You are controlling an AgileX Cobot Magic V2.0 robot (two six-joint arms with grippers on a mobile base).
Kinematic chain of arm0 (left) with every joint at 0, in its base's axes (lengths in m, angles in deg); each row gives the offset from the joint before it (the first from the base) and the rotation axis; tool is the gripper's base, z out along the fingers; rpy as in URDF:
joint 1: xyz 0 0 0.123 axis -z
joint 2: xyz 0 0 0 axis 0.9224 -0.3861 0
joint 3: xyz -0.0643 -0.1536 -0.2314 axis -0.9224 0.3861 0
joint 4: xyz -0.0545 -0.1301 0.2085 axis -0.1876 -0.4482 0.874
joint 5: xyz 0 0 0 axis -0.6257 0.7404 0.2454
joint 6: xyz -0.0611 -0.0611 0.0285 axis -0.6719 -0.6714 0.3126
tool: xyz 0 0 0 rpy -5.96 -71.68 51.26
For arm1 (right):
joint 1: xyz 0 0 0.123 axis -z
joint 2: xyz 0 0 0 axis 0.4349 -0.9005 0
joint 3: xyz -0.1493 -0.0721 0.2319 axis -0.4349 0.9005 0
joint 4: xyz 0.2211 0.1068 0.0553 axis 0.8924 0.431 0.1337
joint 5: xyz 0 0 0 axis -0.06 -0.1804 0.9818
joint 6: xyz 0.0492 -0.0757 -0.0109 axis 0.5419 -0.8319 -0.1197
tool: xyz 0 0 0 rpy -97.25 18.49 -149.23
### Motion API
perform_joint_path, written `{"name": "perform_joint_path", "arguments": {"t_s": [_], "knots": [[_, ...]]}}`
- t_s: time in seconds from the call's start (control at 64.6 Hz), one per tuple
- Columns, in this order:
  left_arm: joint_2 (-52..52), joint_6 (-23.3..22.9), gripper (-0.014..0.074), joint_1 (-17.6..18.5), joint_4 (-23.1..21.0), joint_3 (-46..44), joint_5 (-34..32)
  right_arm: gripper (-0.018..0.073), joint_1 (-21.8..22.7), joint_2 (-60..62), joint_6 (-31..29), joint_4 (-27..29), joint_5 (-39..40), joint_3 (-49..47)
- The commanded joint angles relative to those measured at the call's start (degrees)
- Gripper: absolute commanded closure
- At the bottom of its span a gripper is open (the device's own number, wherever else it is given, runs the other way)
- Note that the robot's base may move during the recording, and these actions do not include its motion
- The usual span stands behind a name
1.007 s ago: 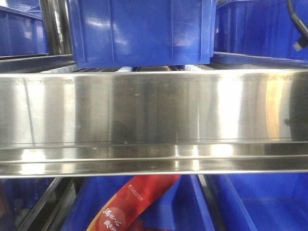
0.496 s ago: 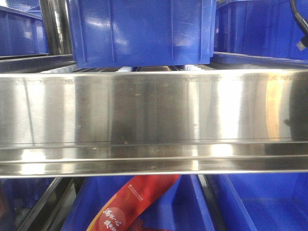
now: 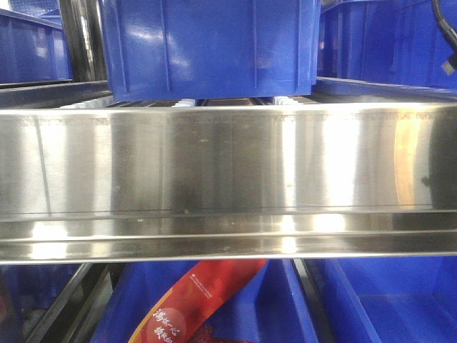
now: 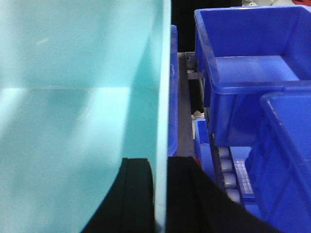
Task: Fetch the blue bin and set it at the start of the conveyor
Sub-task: 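Lift the light-blue bin with both grippers and pull it off the shelf, then drive the base to the red conveyor holding the bin in both grippers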
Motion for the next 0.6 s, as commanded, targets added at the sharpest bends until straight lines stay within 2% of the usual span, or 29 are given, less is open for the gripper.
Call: {"name": "perform_joint_path", "arguments": {"t_s": [0.0, 0.589], "knots": [[1.1, 0.4, 0.0707, 0.0, 1.3, -0.6, -2.0, 0.0721, 0.1, 1.1, -0.7, -3.4, 2.2, -0.8], [1.1, 0.4, 0.0707, 0.0, 1.3, -0.6, -2.0, 0.0721, 0.1, 1.1, -0.7, -4.6, 2.4, -0.8]]}}
